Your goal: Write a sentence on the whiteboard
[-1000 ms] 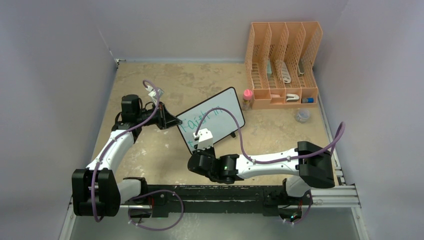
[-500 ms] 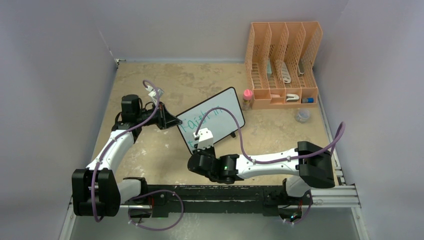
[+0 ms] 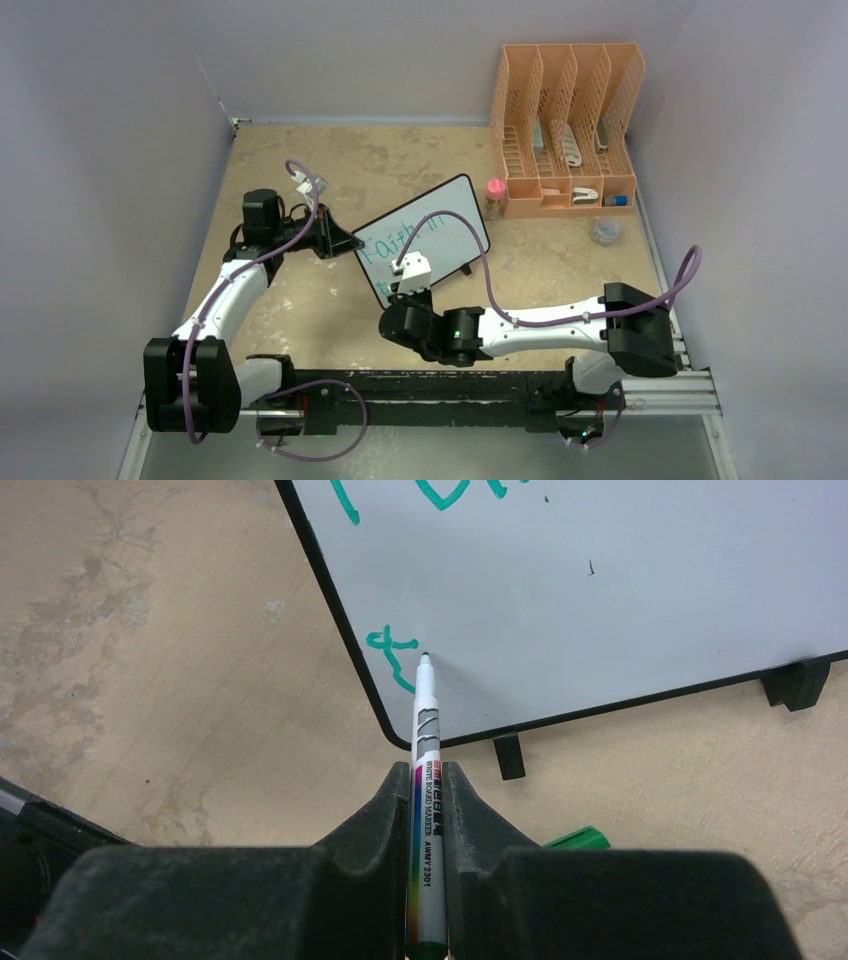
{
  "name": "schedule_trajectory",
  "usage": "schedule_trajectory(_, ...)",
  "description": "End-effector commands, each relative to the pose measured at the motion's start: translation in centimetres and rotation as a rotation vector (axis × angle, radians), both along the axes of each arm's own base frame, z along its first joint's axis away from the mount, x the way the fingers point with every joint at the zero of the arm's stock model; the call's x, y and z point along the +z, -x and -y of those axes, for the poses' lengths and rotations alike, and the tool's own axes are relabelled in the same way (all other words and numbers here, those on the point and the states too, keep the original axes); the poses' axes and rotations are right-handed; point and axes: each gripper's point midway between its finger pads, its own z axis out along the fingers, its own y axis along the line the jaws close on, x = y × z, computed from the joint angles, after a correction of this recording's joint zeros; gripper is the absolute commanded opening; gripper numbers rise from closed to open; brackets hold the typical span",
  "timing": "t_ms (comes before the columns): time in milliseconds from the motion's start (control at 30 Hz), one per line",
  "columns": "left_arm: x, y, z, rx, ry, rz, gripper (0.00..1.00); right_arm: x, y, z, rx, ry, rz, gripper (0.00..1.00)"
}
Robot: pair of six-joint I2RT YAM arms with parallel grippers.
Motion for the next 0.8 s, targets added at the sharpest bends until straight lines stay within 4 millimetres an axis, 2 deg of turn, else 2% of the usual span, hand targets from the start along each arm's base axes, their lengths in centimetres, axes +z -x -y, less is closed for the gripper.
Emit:
schedule_trajectory(0,-0.3,-0.3,0.0,0.008,-0.031,0.002,0.00,1.7,-1.2,0.3,-0.057,-0.052,0.039,0.00)
schedule_trajectory(433,-0.4,-0.3,0.1,0.006,-0.030,0.001,0.00,1.5,-1.7,-0.1,-0.047,-0.042,0.043,0.00)
schedule_trajectory(767,-0.4,-0.4,0.0,0.008,-0.032,0.001,0.00,0.5,-1.1,-0.1,-0.022,-0.029,0.006,0.00)
